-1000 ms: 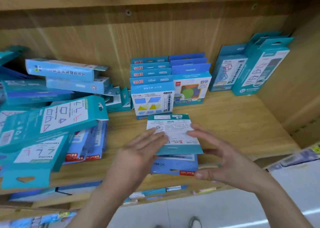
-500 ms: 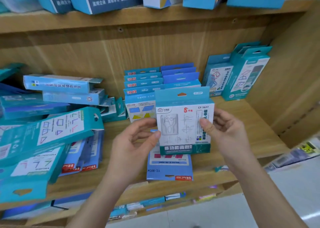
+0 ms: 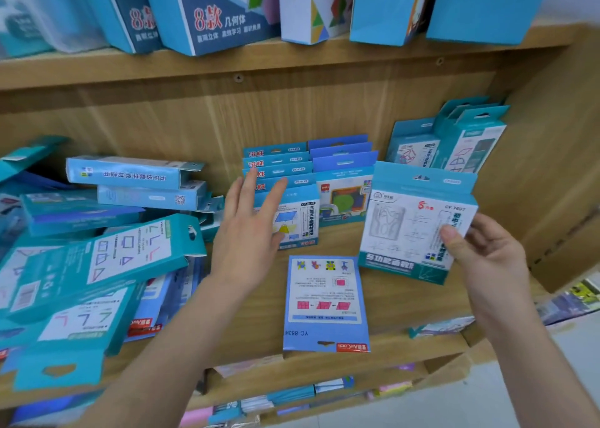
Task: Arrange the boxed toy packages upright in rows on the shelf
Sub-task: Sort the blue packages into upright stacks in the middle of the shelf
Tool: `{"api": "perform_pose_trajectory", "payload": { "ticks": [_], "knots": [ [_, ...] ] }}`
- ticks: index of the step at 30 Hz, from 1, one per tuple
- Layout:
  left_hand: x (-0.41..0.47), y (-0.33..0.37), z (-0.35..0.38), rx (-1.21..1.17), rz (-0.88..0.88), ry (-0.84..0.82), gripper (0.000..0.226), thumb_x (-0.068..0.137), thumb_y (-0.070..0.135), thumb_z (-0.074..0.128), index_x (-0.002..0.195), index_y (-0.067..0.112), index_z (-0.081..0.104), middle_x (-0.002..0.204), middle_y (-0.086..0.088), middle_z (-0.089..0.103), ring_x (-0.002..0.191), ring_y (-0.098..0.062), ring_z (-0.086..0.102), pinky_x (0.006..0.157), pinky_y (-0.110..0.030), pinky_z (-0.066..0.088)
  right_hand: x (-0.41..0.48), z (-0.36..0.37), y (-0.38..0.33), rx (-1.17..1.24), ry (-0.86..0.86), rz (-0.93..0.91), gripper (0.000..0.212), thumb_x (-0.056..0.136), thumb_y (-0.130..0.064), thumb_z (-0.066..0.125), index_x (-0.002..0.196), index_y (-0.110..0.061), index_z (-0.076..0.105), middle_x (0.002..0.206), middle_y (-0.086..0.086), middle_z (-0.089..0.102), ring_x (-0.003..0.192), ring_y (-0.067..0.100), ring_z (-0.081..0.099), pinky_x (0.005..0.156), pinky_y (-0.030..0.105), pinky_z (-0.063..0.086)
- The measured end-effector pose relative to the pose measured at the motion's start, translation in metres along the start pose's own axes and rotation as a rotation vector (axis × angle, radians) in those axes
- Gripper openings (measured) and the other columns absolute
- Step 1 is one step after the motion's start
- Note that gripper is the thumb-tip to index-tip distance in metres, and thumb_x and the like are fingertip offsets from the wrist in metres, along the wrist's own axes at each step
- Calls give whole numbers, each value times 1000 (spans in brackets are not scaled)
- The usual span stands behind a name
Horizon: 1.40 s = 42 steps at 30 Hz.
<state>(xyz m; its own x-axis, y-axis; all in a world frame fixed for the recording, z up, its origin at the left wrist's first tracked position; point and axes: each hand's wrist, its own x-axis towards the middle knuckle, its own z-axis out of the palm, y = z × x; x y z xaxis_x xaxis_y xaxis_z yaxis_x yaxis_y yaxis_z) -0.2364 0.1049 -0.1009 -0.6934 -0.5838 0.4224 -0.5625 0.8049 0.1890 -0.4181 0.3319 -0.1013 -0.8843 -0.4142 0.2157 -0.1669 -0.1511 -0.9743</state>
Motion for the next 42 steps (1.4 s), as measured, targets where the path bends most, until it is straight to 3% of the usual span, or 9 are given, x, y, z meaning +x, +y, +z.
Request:
{"api": "perform_pose_trajectory", "payload": {
  "ticks": [5,15,19,22,26,30,33,35,42],
  "knots": [
    [23,-2,11,120,31,-86,100,76,25,76,149,35,7,158,-9,4,143,-30,2,104,-45,40,0,0,9,-24,-27,15,23,87,-2,60,107,-13,61,90,-19,73,87,-2,66,71,15,54],
    [19,-9,0,153,155,-30,84,75,11,74,145,25,31,157,-16,11,143,-34,7,108,-49,32,-3,9,10,39,-175,86,28,83,-10,62,109,-19,60,95,-16,73,90,1,68,70,15,53],
    [-13,1,-23,-109,211,96,50,84,19,64,132,20,51,145,-7,42,129,-28,43,91,-48,51,-3,13,12,47,-204,91,27,85,-7,60,110,-17,60,94,-16,73,88,0,67,71,16,54],
    [-56,17,-21,-220,367,-248,52,83,57,50,130,34,51,138,10,51,127,-10,43,100,-38,46,-2,12,16,45,-158,85,26,87,-4,58,110,-17,60,95,-14,73,90,2,67,79,19,55],
    [-84,23,0,9,371,-667,89,81,61,55,149,39,3,156,16,-9,144,-7,-9,119,-30,6,0,14,19,55,-117,88,24,88,-4,58,105,-21,61,93,-15,73,92,2,67,75,18,55],
    [-81,7,7,-105,465,-345,55,77,25,60,130,29,51,134,2,56,123,-17,54,83,-34,56,1,11,18,63,-91,59,20,87,-9,61,102,-22,61,95,-13,73,97,6,67,78,20,55],
    [-62,0,-21,-369,254,-34,15,87,32,50,92,27,63,76,9,70,69,-6,62,57,-20,47,-1,5,14,79,-78,34,38,70,-40,73,103,-24,63,102,-9,72,104,11,66,82,24,55],
    [-43,-2,-38,-498,-19,-9,26,91,39,55,72,21,58,57,5,55,56,-9,48,53,-27,36,-2,3,12,70,-61,33,52,59,-53,75,102,-25,63,102,-11,72,100,6,66,79,21,55],
    [-25,-9,-35,-621,-210,-206,18,89,36,59,80,23,67,74,11,68,70,-5,61,61,-33,46,-2,8,23,-46,-84,37,24,89,0,57,98,-22,57,87,-21,72,87,-4,66,70,11,51]
  ]
}}
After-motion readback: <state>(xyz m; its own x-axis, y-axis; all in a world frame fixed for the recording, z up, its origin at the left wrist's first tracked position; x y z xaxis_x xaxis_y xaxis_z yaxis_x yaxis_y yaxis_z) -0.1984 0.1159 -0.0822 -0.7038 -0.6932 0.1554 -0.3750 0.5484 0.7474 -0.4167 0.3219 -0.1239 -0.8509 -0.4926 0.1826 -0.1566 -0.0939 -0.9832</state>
